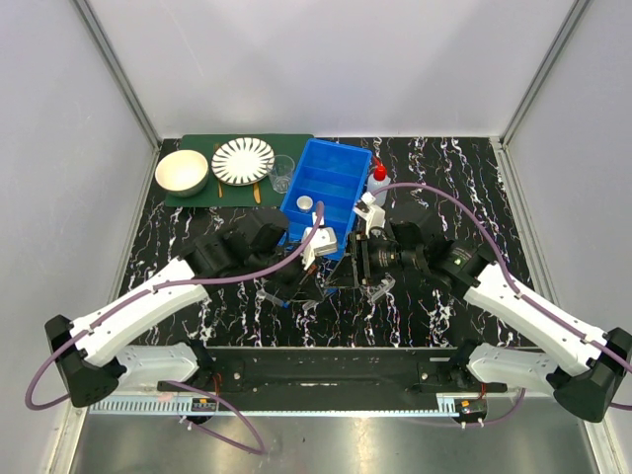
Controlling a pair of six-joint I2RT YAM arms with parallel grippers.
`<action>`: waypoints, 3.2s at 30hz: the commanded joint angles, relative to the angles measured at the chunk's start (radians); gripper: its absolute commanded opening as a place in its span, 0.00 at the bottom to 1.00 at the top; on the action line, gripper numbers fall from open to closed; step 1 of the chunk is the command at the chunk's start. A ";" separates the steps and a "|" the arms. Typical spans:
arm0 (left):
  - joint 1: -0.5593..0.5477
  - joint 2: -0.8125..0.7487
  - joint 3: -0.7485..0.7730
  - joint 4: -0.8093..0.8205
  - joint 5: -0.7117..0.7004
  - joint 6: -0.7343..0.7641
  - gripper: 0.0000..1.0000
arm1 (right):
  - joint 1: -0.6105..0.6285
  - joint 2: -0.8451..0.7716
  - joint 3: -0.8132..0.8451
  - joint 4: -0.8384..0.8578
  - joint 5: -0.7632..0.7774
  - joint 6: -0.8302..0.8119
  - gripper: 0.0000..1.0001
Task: Organize the chemistry lab equipment
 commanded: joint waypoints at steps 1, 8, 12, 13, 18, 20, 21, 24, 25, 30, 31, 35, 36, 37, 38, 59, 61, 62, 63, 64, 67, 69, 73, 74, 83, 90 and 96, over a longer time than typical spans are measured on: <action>-0.005 -0.034 0.034 0.021 -0.022 0.016 0.00 | 0.016 0.006 0.002 0.025 0.005 -0.012 0.54; -0.005 -0.010 0.058 0.023 -0.027 0.023 0.00 | 0.027 0.012 -0.004 0.039 0.005 -0.005 0.51; -0.005 0.007 0.075 0.021 -0.026 0.026 0.00 | 0.035 0.017 -0.009 0.049 0.003 0.003 0.50; -0.005 0.009 0.081 0.021 -0.024 0.026 0.00 | 0.036 0.019 -0.010 0.052 0.003 0.003 0.50; -0.005 0.010 0.085 0.021 -0.021 0.027 0.00 | 0.041 0.025 -0.010 0.057 0.006 0.003 0.41; -0.005 0.010 0.085 0.021 -0.018 0.027 0.00 | 0.043 0.023 -0.006 0.057 0.008 0.001 0.35; -0.005 0.010 0.083 0.021 -0.021 0.027 0.00 | 0.043 0.028 -0.006 0.057 0.009 0.000 0.31; -0.005 0.009 0.080 0.021 -0.026 0.029 0.00 | 0.047 0.034 -0.004 0.059 0.011 0.001 0.18; -0.005 0.009 0.080 0.023 -0.027 0.030 0.00 | 0.047 0.038 -0.004 0.059 0.011 0.003 0.16; -0.005 0.006 0.078 0.021 -0.033 0.030 0.04 | 0.050 0.043 -0.003 0.055 0.026 0.005 0.00; -0.005 0.003 0.077 0.023 -0.038 0.029 0.09 | 0.052 0.045 -0.001 0.054 0.028 0.006 0.00; -0.005 -0.014 0.060 0.035 -0.039 0.033 0.42 | 0.056 0.045 0.008 0.045 0.040 0.000 0.00; -0.005 -0.017 0.054 0.036 -0.041 0.033 0.45 | 0.056 0.046 0.011 0.042 0.045 -0.003 0.00; -0.005 -0.023 0.051 0.038 -0.041 0.035 0.49 | 0.056 0.049 0.019 0.034 0.046 -0.005 0.00; -0.005 -0.026 0.048 0.041 -0.039 0.033 0.60 | 0.056 0.052 0.020 0.028 0.049 -0.009 0.00; -0.003 -0.134 -0.027 -0.046 -0.674 -0.217 0.99 | -0.078 0.209 0.189 -0.429 0.683 -0.181 0.00; -0.002 -0.147 -0.047 -0.046 -0.723 -0.256 0.99 | -0.094 0.218 0.160 -0.412 0.692 -0.181 0.00; -0.002 -0.155 -0.066 -0.046 -0.760 -0.266 0.99 | -0.105 0.223 0.154 -0.409 0.695 -0.181 0.00; -0.002 -0.167 -0.073 -0.048 -0.774 -0.273 0.99 | -0.117 0.235 0.146 -0.405 0.695 -0.183 0.00; -0.002 -0.174 -0.083 -0.048 -0.785 -0.281 0.99 | -0.122 0.244 0.143 -0.405 0.698 -0.184 0.00; -0.002 -0.194 -0.104 -0.051 -0.800 -0.293 0.99 | -0.122 0.282 0.146 -0.402 0.698 -0.187 0.00; -0.002 -0.203 -0.112 -0.051 -0.809 -0.292 0.99 | -0.122 0.305 0.152 -0.402 0.710 -0.187 0.00; -0.002 -0.212 -0.118 -0.051 -0.811 -0.284 0.99 | -0.122 0.364 0.168 -0.405 0.741 -0.199 0.00; -0.002 -0.213 -0.123 -0.051 -0.810 -0.280 0.99 | -0.123 0.373 0.169 -0.405 0.756 -0.201 0.00; -0.002 -0.224 -0.139 -0.049 -0.816 -0.264 0.99 | -0.123 0.428 0.180 -0.386 0.773 -0.204 0.00; -0.002 -0.232 -0.139 -0.049 -0.819 -0.258 0.99 | -0.126 0.450 0.166 -0.371 0.786 -0.204 0.00; -0.002 -0.233 -0.138 -0.048 -0.819 -0.254 0.99 | -0.128 0.457 0.175 -0.357 0.787 -0.203 0.00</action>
